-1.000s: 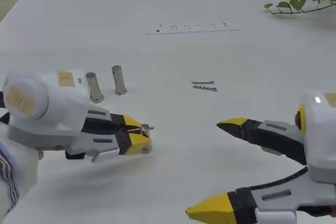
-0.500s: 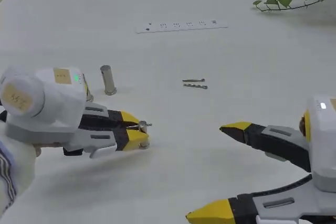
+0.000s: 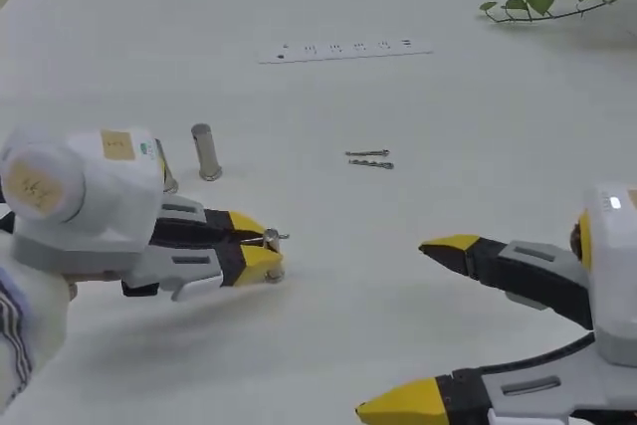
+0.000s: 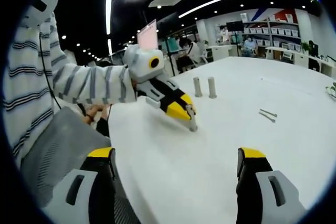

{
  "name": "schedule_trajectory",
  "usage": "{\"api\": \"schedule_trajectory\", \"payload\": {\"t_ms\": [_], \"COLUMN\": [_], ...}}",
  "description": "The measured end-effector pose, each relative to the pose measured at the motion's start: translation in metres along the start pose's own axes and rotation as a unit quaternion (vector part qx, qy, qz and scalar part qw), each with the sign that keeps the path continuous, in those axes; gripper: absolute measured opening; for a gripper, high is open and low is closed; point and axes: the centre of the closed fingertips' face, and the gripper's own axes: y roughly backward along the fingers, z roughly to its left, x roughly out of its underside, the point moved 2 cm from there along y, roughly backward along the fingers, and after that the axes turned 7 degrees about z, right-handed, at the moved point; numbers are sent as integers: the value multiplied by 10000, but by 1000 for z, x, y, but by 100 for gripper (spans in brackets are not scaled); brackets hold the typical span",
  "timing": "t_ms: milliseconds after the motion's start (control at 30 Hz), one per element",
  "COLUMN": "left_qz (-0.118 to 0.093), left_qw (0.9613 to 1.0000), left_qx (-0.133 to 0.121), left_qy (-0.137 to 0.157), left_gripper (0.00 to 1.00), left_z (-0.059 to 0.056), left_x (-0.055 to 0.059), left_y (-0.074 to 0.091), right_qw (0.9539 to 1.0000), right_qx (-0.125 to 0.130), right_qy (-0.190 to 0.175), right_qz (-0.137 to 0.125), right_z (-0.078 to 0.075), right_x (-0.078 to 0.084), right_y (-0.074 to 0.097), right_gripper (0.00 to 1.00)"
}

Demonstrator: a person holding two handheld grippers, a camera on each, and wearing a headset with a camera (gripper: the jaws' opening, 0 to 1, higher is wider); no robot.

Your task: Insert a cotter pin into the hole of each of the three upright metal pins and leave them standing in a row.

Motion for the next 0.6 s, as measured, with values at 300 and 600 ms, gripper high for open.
{"api": "schedule_trajectory", "payload": {"t_ms": [300, 600], "left_qz": [240, 294], "left_qw": [9997, 9981], "left_qx": [-18, -217], "left_qy": [59, 499], "left_gripper": [20, 34], "left_z": [-1, 7], "left_x": [16, 37], "left_y": [9, 26], "right_qw": [9997, 9993], "right_qx": [123, 141], "right_qy": [-207, -306], "right_qz": [31, 136], "right_z": [-6, -5], "right_x": [4, 8], "right_y": [3, 4], "right_gripper": [100, 100]}}
